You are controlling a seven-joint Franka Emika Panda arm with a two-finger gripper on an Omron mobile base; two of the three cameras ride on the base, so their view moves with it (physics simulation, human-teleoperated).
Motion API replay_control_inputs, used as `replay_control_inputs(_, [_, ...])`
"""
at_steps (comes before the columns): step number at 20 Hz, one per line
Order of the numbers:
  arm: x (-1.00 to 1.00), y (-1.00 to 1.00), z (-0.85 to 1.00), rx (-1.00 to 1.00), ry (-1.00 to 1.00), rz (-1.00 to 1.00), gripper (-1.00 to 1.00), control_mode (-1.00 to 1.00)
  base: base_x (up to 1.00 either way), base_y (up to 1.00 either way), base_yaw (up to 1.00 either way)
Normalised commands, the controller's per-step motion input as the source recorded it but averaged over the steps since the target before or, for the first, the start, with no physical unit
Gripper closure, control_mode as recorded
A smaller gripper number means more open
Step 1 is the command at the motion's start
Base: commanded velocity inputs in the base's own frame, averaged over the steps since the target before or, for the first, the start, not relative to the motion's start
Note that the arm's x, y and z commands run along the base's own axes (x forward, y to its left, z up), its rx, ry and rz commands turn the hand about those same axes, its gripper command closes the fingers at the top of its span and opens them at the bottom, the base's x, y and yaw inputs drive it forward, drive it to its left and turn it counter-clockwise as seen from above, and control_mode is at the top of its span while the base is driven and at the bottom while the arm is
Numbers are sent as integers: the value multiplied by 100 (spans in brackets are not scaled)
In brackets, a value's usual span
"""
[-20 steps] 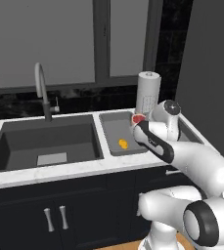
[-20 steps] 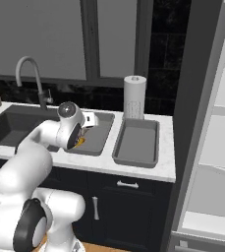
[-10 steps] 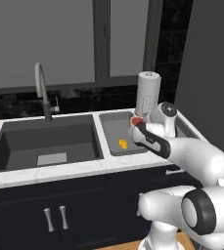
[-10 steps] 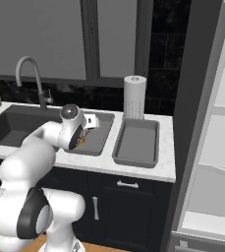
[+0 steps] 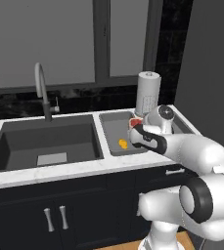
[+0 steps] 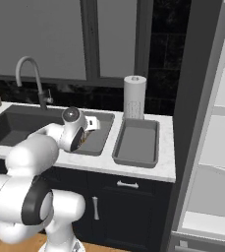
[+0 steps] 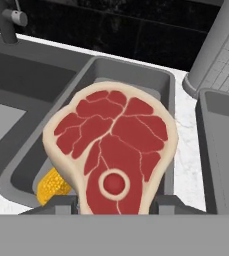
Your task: Place one corn and one steak in each tupperware on the nearby counter, to pack two identical lunches.
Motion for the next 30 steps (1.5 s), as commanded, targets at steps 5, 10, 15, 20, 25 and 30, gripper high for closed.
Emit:
replay_control_inputs(5, [19, 0, -5, 0, 1, 0, 100, -100, 0, 0, 0])
replay_control_inputs(10, [13, 0, -7, 0, 3, 0, 100, -100, 0, 0, 0])
replay_control_inputs(15, [8, 0, -12, 0, 2, 0, 100, -100, 0, 0, 0])
replay_control_inputs(20, [9, 0, -9, 0, 1, 0, 100, -100, 0, 0, 0])
replay_control_inputs(25, [10, 0, -10, 0, 0, 0, 100, -100, 0, 0, 0])
replay_control_inputs(30, [8, 0, -14, 0, 0, 0, 100, -100, 0, 0, 0])
